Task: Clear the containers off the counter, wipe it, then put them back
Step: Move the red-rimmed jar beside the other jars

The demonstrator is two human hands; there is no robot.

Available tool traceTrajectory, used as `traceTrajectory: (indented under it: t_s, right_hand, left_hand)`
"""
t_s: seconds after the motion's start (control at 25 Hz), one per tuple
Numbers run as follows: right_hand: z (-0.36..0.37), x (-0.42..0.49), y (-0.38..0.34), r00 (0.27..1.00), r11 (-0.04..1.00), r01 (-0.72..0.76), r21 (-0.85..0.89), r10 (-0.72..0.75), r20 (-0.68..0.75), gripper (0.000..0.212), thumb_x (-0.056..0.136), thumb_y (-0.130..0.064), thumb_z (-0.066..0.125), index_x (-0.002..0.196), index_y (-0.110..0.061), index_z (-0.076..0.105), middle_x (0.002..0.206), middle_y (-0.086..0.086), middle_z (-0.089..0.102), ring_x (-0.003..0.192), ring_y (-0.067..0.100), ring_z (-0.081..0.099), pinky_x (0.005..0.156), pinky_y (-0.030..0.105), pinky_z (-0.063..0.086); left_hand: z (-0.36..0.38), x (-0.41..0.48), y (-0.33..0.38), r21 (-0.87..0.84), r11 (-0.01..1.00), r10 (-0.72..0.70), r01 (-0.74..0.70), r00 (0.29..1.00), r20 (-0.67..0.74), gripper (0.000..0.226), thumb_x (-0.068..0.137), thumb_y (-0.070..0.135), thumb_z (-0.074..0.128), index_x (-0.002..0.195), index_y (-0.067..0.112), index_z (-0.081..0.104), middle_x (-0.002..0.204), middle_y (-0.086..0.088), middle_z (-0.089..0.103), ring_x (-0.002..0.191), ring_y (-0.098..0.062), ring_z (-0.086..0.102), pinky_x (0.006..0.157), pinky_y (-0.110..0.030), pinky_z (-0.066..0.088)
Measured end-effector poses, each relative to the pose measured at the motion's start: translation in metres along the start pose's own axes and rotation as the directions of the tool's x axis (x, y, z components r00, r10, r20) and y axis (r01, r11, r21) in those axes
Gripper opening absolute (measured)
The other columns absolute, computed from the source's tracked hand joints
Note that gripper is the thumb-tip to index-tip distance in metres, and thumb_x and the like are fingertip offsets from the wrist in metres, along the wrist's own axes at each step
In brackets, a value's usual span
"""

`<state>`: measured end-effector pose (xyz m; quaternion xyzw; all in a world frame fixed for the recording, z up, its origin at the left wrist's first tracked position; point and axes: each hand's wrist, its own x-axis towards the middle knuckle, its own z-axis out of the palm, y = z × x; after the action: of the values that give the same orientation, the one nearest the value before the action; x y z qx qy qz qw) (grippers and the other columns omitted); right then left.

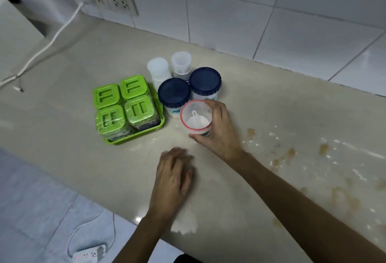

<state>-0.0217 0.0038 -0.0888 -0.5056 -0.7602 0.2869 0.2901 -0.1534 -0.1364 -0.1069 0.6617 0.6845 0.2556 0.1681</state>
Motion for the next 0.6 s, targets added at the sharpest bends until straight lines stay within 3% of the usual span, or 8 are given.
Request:
traceTrajectory:
  t_s: [0.16,0.24,0.36,0.52,0.6]
  right_hand:
    - [0.007,0.004,-0.010,0.995,0.995,-0.096,0.024,0.095,0.018,0.111,0.057,-0.033,0.089,0.144,-0.006,0.026,0.142,0.015,0.036,0.132,0.027,0.038,0.108,0.034,0.036]
    - [-0.004,-0.028,-0.005,0.993,0.993,-0.115,-0.014,0.115,0.001,0.102,0.064,-0.036,0.085,0.143,-0.002,0.029,0.142,0.018,0.037,0.129,0.031,0.042,0.106,0.043,0.041]
    - [-0.033,-0.104,0.007,0.985,0.980,-0.171,-0.102,0.169,-0.026,0.082,0.079,-0.041,0.071,0.142,-0.006,0.032,0.143,0.015,0.038,0.129,0.028,0.044,0.103,0.043,0.045]
    - [-0.082,-0.209,0.032,0.935,0.923,-0.353,-0.151,0.343,-0.090,0.087,0.080,-0.056,0.064,0.144,-0.009,0.029,0.148,0.009,0.034,0.136,0.020,0.034,0.111,0.031,0.034]
    - [-0.109,-0.258,0.051,0.877,0.867,-0.472,-0.158,0.444,-0.185,0.088,0.080,-0.058,0.064,0.144,-0.008,0.030,0.148,0.008,0.035,0.136,0.020,0.035,0.112,0.035,0.035]
  left_hand:
    - [-0.007,0.000,-0.002,-0.048,0.998,0.052,-0.050,0.998,0.040,0.026,0.093,0.023,0.055,0.118,0.014,0.060,0.126,-0.003,0.052,0.127,-0.015,0.040,0.110,-0.027,0.029]
    - [-0.007,-0.009,0.003,-0.086,0.992,0.094,-0.087,0.993,0.077,0.027,0.092,0.018,0.058,0.118,0.014,0.060,0.127,-0.003,0.052,0.126,-0.012,0.039,0.110,-0.022,0.026]
    - [0.000,-0.031,0.021,-0.134,0.985,0.132,-0.110,0.976,0.174,0.027,0.093,0.018,0.055,0.119,0.016,0.058,0.132,0.000,0.049,0.129,-0.006,0.034,0.111,-0.020,0.025]
    - [0.034,-0.049,0.046,-0.174,0.942,0.326,-0.288,0.908,0.262,0.029,0.092,0.022,0.052,0.119,0.015,0.059,0.133,-0.002,0.049,0.132,-0.020,0.041,0.111,-0.042,0.034]
    - [0.059,-0.047,0.073,-0.170,0.904,0.425,-0.391,0.860,0.283,0.029,0.092,0.023,0.050,0.117,0.013,0.060,0.131,-0.004,0.050,0.131,-0.019,0.041,0.110,-0.044,0.034]
